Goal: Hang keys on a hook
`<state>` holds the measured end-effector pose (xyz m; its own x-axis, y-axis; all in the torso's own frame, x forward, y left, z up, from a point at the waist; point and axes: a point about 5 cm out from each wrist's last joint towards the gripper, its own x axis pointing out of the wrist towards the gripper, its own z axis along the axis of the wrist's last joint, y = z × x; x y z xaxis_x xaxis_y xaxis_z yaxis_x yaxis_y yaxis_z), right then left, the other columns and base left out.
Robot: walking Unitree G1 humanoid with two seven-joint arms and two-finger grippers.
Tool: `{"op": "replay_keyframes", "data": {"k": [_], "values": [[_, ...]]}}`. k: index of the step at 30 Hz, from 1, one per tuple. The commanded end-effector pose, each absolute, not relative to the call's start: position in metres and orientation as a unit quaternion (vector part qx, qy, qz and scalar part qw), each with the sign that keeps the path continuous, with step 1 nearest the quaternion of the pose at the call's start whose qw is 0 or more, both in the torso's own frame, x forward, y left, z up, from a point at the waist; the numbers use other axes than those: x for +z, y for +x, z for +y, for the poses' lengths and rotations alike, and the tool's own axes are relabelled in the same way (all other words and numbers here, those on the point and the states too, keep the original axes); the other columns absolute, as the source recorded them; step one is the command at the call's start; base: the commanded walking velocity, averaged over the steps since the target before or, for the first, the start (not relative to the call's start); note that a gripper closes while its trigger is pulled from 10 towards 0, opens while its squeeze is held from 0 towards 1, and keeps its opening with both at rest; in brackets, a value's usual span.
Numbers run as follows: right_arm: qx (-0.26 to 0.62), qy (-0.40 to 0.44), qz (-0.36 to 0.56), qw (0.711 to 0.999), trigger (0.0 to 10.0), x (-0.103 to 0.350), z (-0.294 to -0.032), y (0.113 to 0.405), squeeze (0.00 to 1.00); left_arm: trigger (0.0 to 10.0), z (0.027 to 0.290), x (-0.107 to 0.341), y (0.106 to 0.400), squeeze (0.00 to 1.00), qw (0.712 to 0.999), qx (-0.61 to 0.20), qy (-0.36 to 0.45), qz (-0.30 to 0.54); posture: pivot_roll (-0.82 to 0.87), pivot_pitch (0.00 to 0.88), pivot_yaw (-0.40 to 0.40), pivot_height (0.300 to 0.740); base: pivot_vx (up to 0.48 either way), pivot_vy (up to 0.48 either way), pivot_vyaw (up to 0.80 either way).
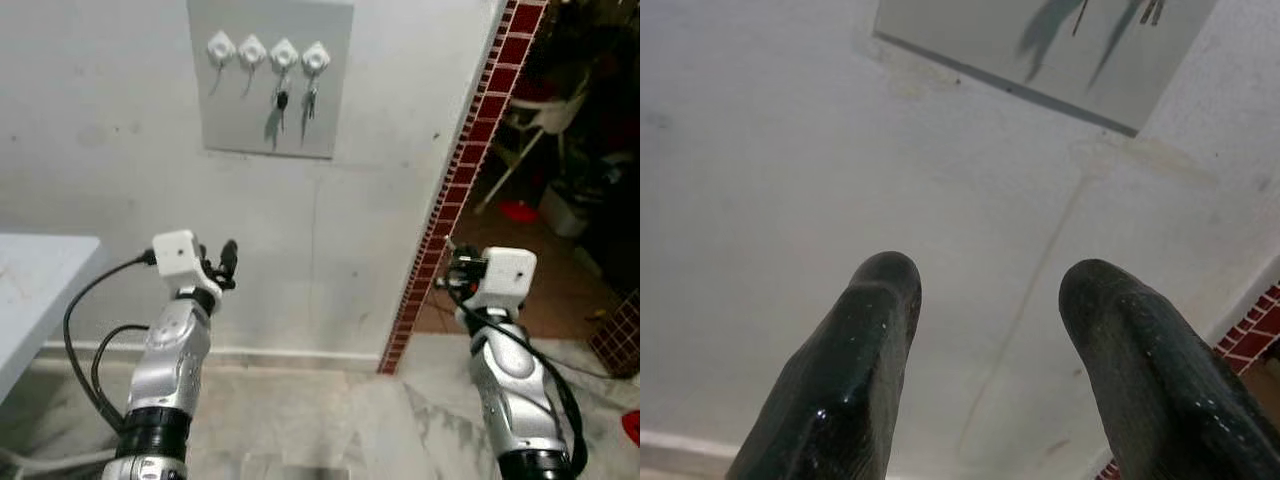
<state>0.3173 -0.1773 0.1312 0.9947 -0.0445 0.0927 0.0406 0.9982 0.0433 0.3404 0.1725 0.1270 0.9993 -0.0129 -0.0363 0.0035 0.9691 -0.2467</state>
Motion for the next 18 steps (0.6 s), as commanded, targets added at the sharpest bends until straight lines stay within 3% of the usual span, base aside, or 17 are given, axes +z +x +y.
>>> {"op": "replay_keyframes", "data": {"k": [1, 18], "values": [[-0.024, 0.022, -0.043, 0.999, 10.0, 0.1334, -0.1798, 0.3194, 0.0, 10.0, 0.1721, 0.1314, 0.3403, 0.0, 0.992, -0.006, -0.128, 0.013, 0.03, 0.0, -0.071, 0.74, 0.0, 0.0, 0.0], [-0.011, 0.022, -0.041, 0.999, 10.0, 0.1334, -0.1746, 0.3161, 0.0, 10.0, 0.1706, 0.1298, 0.34, 0.0, 0.991, -0.01, -0.132, 0.02, 0.03, 0.0, -0.067, 0.74, 0.0, 0.0, 0.0]]}}
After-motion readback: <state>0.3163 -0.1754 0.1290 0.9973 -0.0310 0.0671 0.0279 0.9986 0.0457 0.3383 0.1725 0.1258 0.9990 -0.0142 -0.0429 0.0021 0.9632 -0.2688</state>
